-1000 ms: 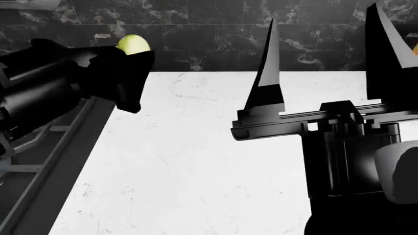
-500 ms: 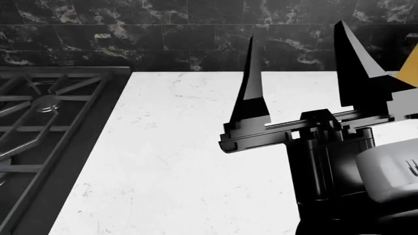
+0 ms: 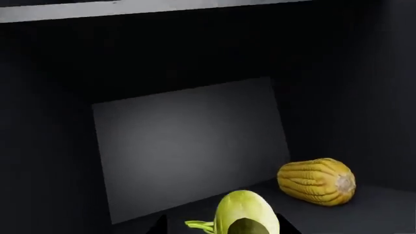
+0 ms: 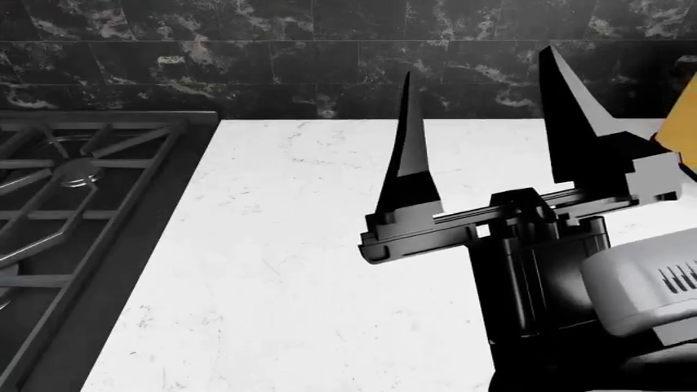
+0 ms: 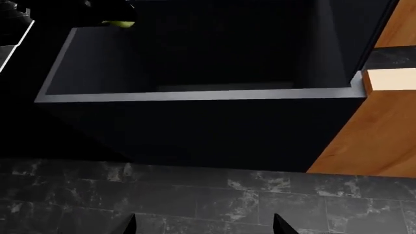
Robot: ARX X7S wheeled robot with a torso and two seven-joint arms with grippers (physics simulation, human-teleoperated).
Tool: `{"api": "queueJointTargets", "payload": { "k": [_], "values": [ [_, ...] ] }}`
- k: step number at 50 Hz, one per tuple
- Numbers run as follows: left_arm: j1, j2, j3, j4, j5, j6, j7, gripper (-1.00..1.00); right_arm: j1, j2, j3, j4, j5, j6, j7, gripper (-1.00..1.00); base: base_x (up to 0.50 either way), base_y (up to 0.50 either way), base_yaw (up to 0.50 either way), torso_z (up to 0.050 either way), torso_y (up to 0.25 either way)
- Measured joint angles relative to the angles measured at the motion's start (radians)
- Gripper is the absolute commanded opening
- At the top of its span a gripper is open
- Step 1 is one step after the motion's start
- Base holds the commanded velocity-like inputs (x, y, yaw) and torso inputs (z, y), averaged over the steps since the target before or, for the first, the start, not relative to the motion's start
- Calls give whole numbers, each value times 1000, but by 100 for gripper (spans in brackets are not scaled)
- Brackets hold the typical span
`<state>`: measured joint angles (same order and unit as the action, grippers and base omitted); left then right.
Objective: Pick the corn, radish from the counter and place them in the cabinet. Then close the cabinet.
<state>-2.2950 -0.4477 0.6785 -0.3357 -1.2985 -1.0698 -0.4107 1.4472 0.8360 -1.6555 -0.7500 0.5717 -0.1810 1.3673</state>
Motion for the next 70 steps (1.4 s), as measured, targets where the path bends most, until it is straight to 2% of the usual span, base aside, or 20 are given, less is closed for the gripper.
{"api": "queueJointTargets", "payload": {
  "k": [7, 14, 20, 25, 36, 55, 64, 65, 70],
  "values": [
    [-29, 133, -38, -239, 347, 112, 174, -100, 2, 5, 3, 7, 11, -6, -24, 100, 0, 0, 0, 0, 1],
    [-44, 281, -227, -516, 785, 261, 342, -100, -4, 11, 8, 34, 26, -36, -56, 100, 0, 0, 0, 0, 0],
    [-51, 355, -298, -698, 974, 372, 403, -100, -12, 13, 11, 58, 37, -57, -81, 100, 0, 0, 0, 0, 0],
    [-49, 391, -268, -808, 988, 443, 412, -100, -16, 11, 12, 74, 47, -67, -98, 100, 0, 0, 0, 0, 0],
    [-12, 429, -155, -922, 908, 539, 382, -100, -32, 3, 14, 119, 66, -90, -130, 100, 0, 0, 0, 0, 1],
    [51, 445, 14, -958, 820, 602, 307, -100, -68, 24, 16, 169, 81, -132, -165, 100, 1, 0, 0, 0, 0],
    [54, 447, 54, -955, 805, 610, 293, -100, -79, 29, 17, 177, 82, -136, -169, 100, 1, 0, -1, 0, 0],
    [54, 447, 56, -955, 804, 611, 292, 100, -80, 28, 18, 179, 82, -136, -169, 100, 11, 0, -3, 0, 0],
    [56, 447, 62, -953, 797, 614, 282, 100, -86, 25, 20, 187, 83, -137, -170, 100, 0, 0, 0, 0, 0]
  ]
}}
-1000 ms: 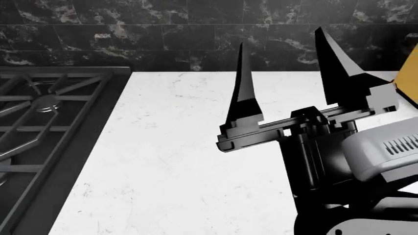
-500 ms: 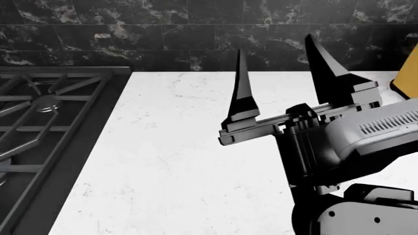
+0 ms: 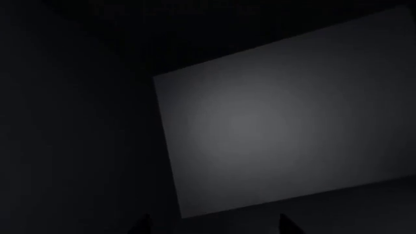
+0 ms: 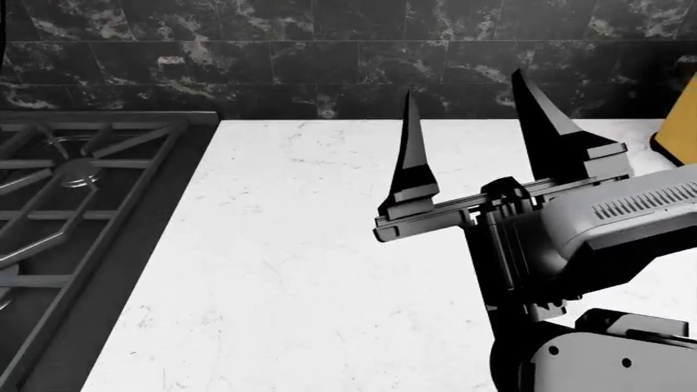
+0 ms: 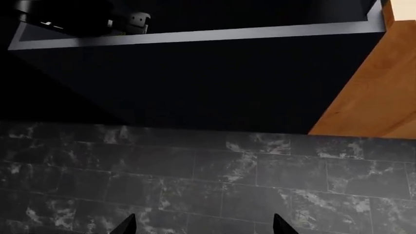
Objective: Pick the corn, radish from the counter and place them in the cabinet. Then close the cabinet.
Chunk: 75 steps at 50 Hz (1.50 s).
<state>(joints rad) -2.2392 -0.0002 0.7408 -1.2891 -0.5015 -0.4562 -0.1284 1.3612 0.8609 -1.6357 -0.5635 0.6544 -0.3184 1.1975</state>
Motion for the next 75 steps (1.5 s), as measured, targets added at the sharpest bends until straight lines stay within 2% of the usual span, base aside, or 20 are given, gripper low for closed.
{"api": "queueJointTargets", "payload": {
  "k": [23, 34, 44, 51, 65, 75],
  "values": [
    [6, -1, 20, 7, -15, 12, -12, 100, -24, -4, 12, 16, -5, -13, -1, 100, 0, 0, 0, 0, 0],
    [-10, -2, 92, -9, -113, 40, 15, 100, -32, 6, 19, 12, -12, -11, 8, 100, 0, 0, 0, 0, 0],
    [-61, -1, 97, -16, -145, 46, 57, 100, -39, 11, 21, 13, -20, -4, 13, 100, 0, 0, 0, 0, 0],
    [-90, 0, -2, -5, -56, 29, 99, 100, -46, 10, 19, 0, -31, 10, 21, 100, 0, 0, 0, 0, 0],
    [-109, -1, -317, 99, 234, -71, 202, 100, -45, 5, 18, -35, -41, 50, 37, 100, 0, 0, 0, 0, 0],
    [5, -50, -448, 493, 291, -319, 223, 100, -50, 3, 17, -53, -47, 69, 46, 100, 0, 0, 0, 0, 0]
  ]
}}
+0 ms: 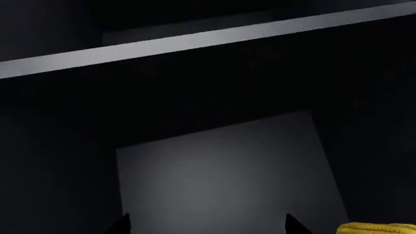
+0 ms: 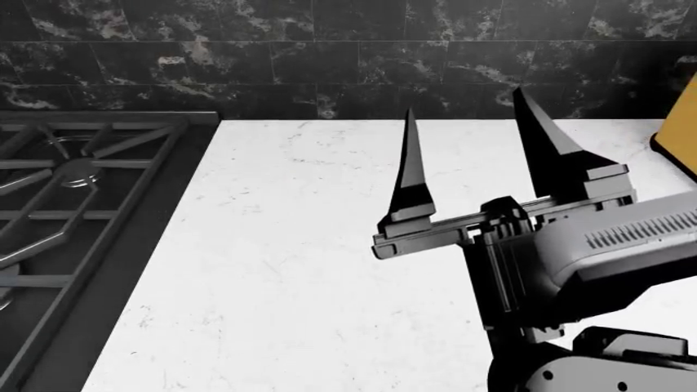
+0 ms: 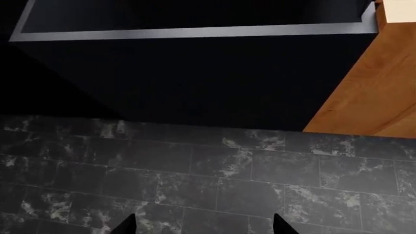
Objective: Pick the corn, radish from the counter and place them in the cabinet. Then close the cabinet.
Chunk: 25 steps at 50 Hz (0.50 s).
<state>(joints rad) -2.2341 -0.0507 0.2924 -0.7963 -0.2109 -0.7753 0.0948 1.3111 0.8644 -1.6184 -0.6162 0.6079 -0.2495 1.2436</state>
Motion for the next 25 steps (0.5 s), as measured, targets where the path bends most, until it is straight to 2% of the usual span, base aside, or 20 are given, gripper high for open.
{"api": "queueJointTargets", "payload": {
  "k": [17, 25],
  "values": [
    [205, -64, -206, 775, -92, -535, -71, 100, -7, 5, 5, -23, -6, 16, 7, 100, 0, 0, 0, 0, 0],
    [261, -127, -297, 979, -443, -677, -346, 100, -9, 12, 8, -34, -9, 24, 13, 100, 0, 0, 0, 0, 0]
  ]
}}
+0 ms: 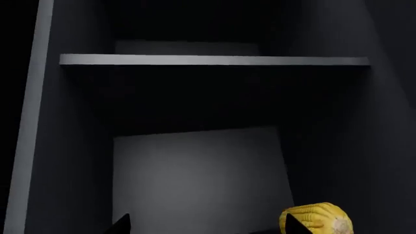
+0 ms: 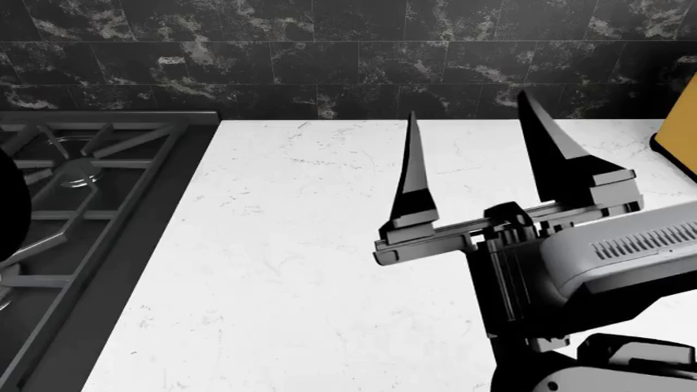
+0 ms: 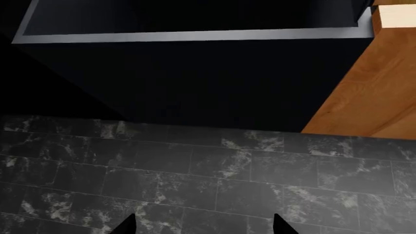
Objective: Pick the corn, radish from the counter and place them in the cabinet. Then close the cabinet.
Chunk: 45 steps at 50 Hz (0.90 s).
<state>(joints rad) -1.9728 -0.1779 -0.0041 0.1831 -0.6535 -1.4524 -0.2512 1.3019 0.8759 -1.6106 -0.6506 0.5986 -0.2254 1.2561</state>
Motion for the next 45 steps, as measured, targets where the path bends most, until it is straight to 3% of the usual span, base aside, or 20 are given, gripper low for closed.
{"api": "queueJointTargets", "payload": {
  "k": [15, 23, 32, 45],
  "values": [
    [116, -118, -115, 161, -706, -67, -586, 100, -8, 3, 5, -10, -3, 10, 5, 100, 0, 0, 0, 0, 0],
    [163, -167, -114, 214, -961, -41, -804, 100, -19, 2, 7, -8, -8, 5, 5, 100, 0, 0, 0, 0, 0],
    [239, -198, -105, 275, -1122, 1, -941, 100, -35, 1, 9, 1, -15, -5, 5, 100, 0, 0, 0, 0, 0],
    [448, -187, -163, 427, -1114, 21, -929, 100, -48, 8, 16, 0, -23, -6, 14, 100, 0, 0, 0, 0, 0]
  ]
}}
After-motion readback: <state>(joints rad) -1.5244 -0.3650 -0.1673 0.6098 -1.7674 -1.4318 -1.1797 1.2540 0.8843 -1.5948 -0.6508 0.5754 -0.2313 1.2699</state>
